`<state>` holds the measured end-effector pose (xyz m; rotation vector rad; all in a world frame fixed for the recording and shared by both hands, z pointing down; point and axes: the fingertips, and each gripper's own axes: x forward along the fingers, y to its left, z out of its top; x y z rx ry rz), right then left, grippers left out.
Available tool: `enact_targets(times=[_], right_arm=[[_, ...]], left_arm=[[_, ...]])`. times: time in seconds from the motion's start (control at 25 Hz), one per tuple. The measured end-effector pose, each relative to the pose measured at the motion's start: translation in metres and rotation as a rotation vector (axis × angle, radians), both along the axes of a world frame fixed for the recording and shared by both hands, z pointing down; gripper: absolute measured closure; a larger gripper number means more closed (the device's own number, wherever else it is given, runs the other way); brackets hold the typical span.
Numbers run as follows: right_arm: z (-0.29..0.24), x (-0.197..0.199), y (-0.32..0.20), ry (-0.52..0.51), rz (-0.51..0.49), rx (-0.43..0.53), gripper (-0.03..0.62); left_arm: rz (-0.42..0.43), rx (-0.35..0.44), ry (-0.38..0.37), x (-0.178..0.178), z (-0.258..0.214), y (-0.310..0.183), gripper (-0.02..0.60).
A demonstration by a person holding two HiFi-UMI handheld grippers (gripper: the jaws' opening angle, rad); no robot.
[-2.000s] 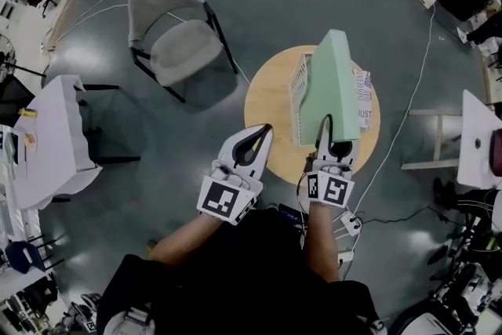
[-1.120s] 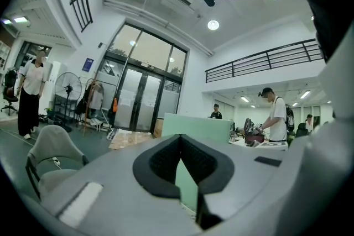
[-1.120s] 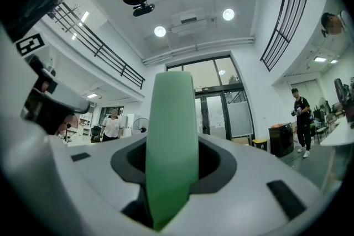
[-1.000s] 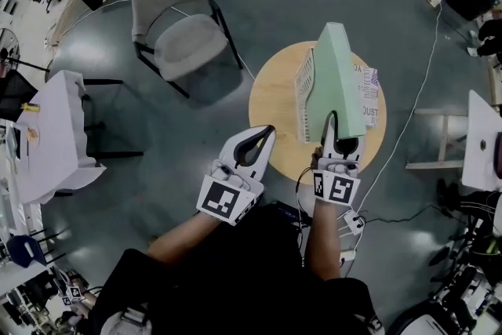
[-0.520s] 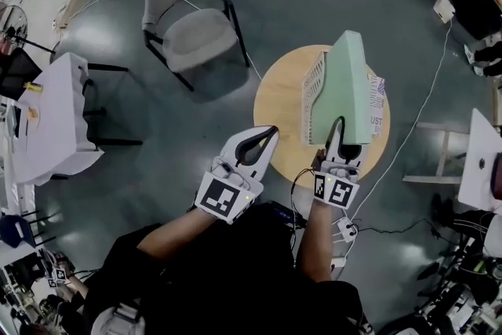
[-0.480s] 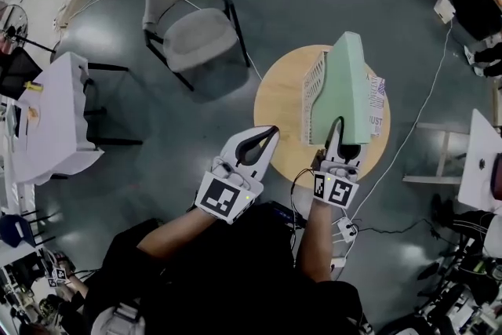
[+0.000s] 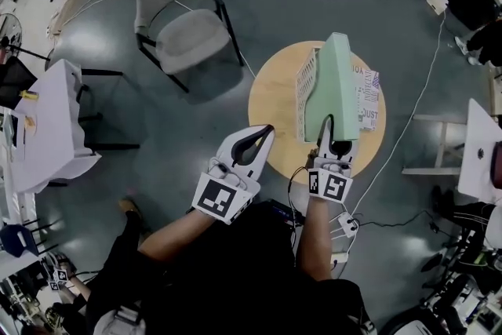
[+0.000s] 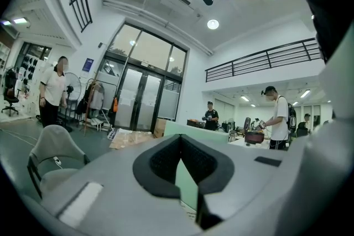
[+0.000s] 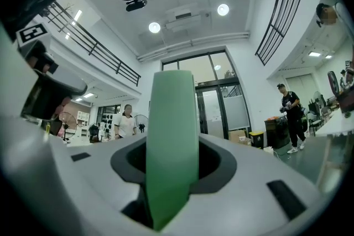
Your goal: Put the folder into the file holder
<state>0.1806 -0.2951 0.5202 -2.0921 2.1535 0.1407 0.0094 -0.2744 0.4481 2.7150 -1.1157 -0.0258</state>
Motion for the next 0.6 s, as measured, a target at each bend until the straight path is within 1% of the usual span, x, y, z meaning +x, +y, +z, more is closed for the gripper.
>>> enact_targets(times=[0.16,0.48,0.6], right_arm=[[0.008,-0.003,0.000,0.008,0.000,-0.029,0.447],[0.027,-0.001,-0.001,0.019,-0.013,-0.093,0.448],[0.029,-0.003,-0.002,0.024,-0.021,-0.113,0.448]], left_arm=[[0.006,0.009,-0.009,-0.002,0.000,0.001,0.575],[0.012,0.009,0.001,0.007,-0.004,0.006,0.575],[0.004,0.009,0.017,0.007,-0.009,0.005,0.575]])
